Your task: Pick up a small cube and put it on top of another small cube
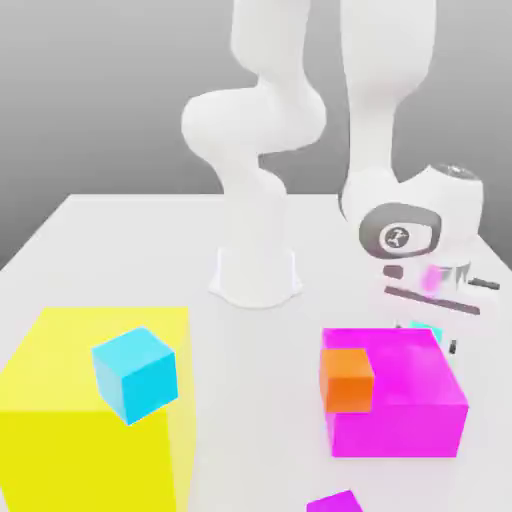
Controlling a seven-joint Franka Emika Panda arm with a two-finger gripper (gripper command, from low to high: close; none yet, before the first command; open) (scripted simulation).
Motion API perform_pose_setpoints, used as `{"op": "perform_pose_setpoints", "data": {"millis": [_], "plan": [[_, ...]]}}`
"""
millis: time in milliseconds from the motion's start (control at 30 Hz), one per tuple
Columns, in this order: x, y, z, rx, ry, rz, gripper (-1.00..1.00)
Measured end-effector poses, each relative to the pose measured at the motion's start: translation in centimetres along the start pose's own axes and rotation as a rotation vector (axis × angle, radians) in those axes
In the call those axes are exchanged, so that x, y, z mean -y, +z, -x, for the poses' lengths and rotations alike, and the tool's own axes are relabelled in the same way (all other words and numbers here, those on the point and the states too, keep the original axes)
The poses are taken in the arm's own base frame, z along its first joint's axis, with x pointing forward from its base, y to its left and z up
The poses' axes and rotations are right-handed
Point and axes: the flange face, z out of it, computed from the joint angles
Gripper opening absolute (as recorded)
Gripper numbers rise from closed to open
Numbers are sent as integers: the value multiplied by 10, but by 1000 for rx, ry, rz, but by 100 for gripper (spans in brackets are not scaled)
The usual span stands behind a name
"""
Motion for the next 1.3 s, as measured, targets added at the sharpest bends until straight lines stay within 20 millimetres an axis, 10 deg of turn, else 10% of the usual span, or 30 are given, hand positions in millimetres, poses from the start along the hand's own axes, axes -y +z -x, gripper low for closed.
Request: {"op": "perform_pose_setpoints", "data": {"millis": [667, 1100, 1300], "plan": [[13, -64, 7, 7, -11, -55, -100], [-2, -71, 16, 0, -53, 12, -100], [91, -114, -20, 32, 127, 31, -100]]}}
